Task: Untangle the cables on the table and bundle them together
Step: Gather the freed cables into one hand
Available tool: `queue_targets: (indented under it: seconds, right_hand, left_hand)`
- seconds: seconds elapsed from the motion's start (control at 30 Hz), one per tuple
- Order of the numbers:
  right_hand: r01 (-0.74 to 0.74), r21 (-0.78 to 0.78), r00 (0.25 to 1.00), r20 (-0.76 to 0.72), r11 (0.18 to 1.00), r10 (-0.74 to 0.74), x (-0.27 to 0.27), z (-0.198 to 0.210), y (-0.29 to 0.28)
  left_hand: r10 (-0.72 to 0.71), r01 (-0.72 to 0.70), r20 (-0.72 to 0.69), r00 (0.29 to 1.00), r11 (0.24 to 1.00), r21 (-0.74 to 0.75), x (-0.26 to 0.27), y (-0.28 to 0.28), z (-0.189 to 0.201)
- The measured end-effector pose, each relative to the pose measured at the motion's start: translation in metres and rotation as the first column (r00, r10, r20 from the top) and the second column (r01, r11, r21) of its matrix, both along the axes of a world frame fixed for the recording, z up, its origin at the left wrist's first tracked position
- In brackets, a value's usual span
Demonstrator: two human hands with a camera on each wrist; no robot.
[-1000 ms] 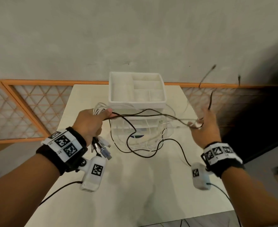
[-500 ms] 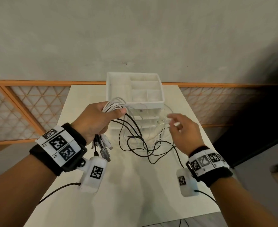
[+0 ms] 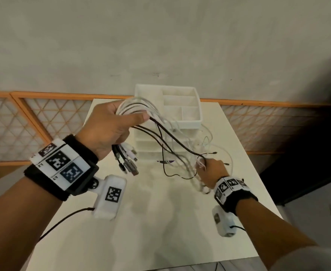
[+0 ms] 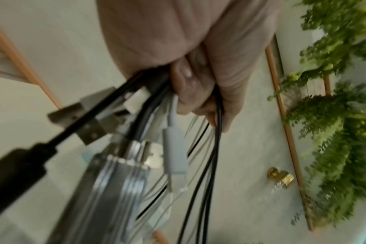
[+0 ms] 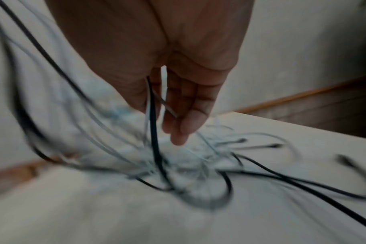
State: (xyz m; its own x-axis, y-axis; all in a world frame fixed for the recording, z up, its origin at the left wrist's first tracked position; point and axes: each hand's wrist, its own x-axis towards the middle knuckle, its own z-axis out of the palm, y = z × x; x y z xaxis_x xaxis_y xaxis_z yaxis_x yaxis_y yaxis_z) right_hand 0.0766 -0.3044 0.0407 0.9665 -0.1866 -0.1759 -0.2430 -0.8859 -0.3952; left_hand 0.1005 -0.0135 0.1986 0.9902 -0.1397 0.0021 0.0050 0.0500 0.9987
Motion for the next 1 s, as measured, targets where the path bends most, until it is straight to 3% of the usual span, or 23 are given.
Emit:
queue_targets:
  seconds: [0.07, 0.13, 0.2, 0.27, 0.33, 0.37, 0.4, 0.47, 0.53, 0.63, 0.73, 0.8, 0.9, 1.0]
  right_hand:
    - [0.136, -0.078, 0.988, -0.061, 0.988, -0.141, -0.001, -0.010, -0.025]
    - [0.196, -0.092, 0.980, 0.043, 0.976, -0.192, 0.006, 0.005, -0.040]
    - [0.211, 0.066, 0.938, 0.268, 0.975, -0.221, 0.015, 0.035, -0.046]
    - [0.173, 0.372, 0.834, 0.438, 0.912, -0.337, 0.018, 0.072, -0.044]
    - [0.112, 0.475, 0.703, 0.583, 0.873, -0.407, 0.016, 0.091, -0.043]
    - [0.152, 0.409, 0.681, 0.617, 0.900, -0.396, 0.014, 0.089, -0.047]
    - [0.247, 0.297, 0.707, 0.596, 0.922, -0.381, 0.010, 0.081, -0.055]
    - [0.463, 0.062, 0.810, 0.377, 0.884, -0.450, -0.003, 0.052, -0.072]
    - [0.549, -0.069, 0.834, 0.104, 0.833, -0.541, -0.022, 0.024, -0.083]
    - [0.529, -0.016, 0.848, -0.027, 0.848, -0.529, -0.023, 0.015, -0.084]
    - [0.594, 0.345, 0.764, 0.042, 0.727, -0.644, -0.003, 0.033, -0.081]
    - [0.537, 0.545, 0.686, 0.161, 0.644, -0.709, 0.005, 0.061, -0.074]
    - [0.372, 0.583, 0.637, 0.406, 0.723, -0.655, 0.008, 0.097, -0.065]
    - [0.332, 0.511, 0.590, 0.543, 0.793, -0.597, 0.003, 0.095, -0.067]
  left_hand:
    - [0.057, -0.057, 0.013, 0.998, 0.998, 0.030, 0.003, 0.007, -0.001]
    - [0.067, -0.065, -0.006, 0.998, 0.979, 0.194, 0.005, 0.009, -0.012]
    - [0.069, -0.040, -0.054, 0.996, 0.909, 0.416, 0.007, 0.008, -0.033]
    - [0.093, -0.017, -0.119, 0.989, 0.851, 0.524, 0.009, 0.006, -0.053]
    - [0.158, -0.064, -0.141, 0.977, 0.855, 0.515, 0.010, 0.003, -0.066]
    - [0.207, -0.121, -0.132, 0.969, 0.871, 0.476, 0.010, 0.002, -0.069]
    - [0.261, -0.190, -0.114, 0.959, 0.886, 0.423, 0.012, 0.003, -0.070]
    - [0.354, -0.315, -0.096, 0.930, 0.904, 0.289, 0.016, 0.005, -0.065]
    - [0.374, -0.356, -0.120, 0.920, 0.923, 0.147, 0.019, 0.006, -0.057]
    - [0.314, -0.299, -0.133, 0.940, 0.946, 0.121, 0.019, 0.000, -0.053]
    - [0.245, -0.215, -0.129, 0.961, 0.954, 0.208, 0.016, -0.011, -0.060]
    - [0.219, -0.177, -0.134, 0.966, 0.947, 0.267, 0.015, -0.016, -0.065]
    - [0.204, -0.153, -0.133, 0.970, 0.935, 0.321, 0.015, -0.017, -0.070]
    - [0.203, -0.151, -0.156, 0.967, 0.943, 0.297, 0.016, -0.013, -0.067]
